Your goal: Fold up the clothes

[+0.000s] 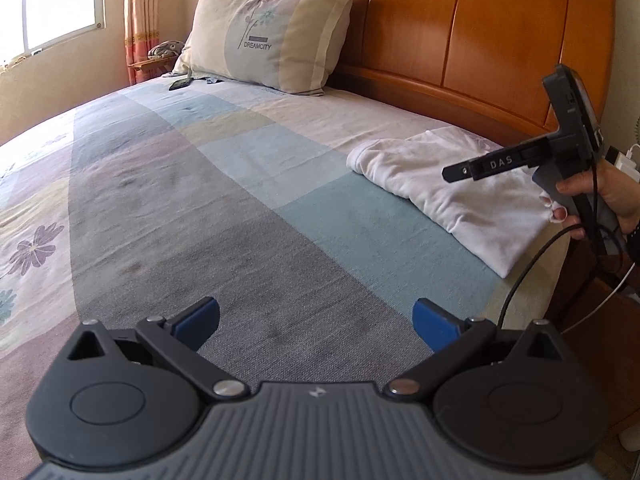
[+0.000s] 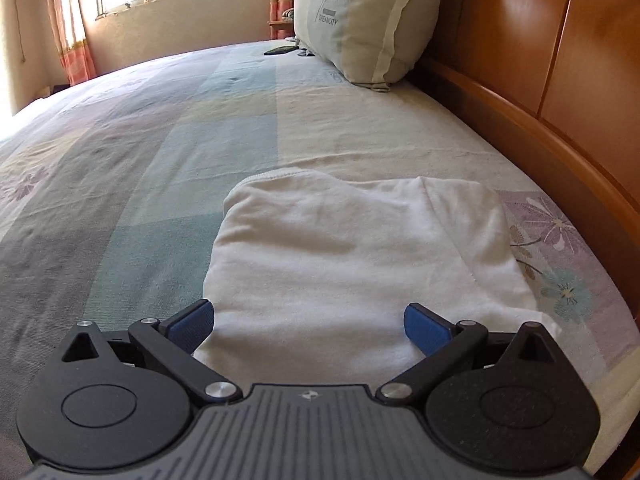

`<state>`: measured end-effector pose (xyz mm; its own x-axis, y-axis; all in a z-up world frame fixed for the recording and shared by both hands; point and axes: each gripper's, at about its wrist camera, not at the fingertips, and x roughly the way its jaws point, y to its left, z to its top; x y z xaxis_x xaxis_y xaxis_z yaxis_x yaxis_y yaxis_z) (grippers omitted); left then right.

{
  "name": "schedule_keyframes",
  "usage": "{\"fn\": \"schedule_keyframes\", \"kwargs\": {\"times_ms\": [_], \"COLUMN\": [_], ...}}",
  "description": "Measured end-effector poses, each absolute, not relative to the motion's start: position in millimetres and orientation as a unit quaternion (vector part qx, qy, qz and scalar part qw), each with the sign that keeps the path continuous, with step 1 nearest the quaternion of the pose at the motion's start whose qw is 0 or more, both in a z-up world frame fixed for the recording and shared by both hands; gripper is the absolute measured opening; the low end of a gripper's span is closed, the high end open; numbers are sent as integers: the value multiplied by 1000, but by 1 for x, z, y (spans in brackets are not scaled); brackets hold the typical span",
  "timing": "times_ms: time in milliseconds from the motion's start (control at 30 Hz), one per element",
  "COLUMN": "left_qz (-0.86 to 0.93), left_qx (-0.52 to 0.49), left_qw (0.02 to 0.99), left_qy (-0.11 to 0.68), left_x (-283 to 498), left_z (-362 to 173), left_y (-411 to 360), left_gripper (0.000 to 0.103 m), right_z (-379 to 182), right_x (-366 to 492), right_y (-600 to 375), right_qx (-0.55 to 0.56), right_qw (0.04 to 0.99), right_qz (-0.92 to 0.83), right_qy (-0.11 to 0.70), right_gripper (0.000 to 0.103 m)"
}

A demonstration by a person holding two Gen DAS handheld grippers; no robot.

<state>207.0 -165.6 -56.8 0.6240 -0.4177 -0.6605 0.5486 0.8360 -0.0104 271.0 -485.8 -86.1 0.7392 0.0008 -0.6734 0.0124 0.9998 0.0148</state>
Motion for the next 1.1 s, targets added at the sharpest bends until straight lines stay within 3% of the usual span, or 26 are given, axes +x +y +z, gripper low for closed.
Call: {"fn": "schedule_keyframes", "kwargs": {"times_ms": [100, 200, 433, 567, 767, 900, 1100], "left_qz": [-272, -277, -269, -272, -300, -313, -322], "left_qx": [98, 104, 114, 109, 86, 78, 75], "left_qw": [895, 892, 893, 892, 890, 888, 890], "left_qy": [339, 341, 343, 344, 334, 327, 313], "left_x": [205, 203, 213, 212, 207, 198, 182], "left_z": [-57, -58, -64, -67, -59, -55, -48], "left_y": [-168, -168, -174, -171, -166, -168, -170], "left_gripper": [102, 102, 102, 102, 102, 102, 102], "right_z": [-86, -94, -80, -105, -86, -94, -68], "right_x": [278, 293, 325, 335, 298, 290, 250], "right_y": [-510, -534, -551, -543, -525, -525, -514], "right_qx": [38, 82, 140, 94, 70, 54, 85], "right_qw": [939, 923, 933, 931, 940, 924, 929], "right_qz": [-42, -61, -35, -57, -45, -72, -53], "right_qy": [340, 372, 329, 347, 330, 372, 355], "right_gripper": [103, 103, 103, 103, 103, 103, 103]}}
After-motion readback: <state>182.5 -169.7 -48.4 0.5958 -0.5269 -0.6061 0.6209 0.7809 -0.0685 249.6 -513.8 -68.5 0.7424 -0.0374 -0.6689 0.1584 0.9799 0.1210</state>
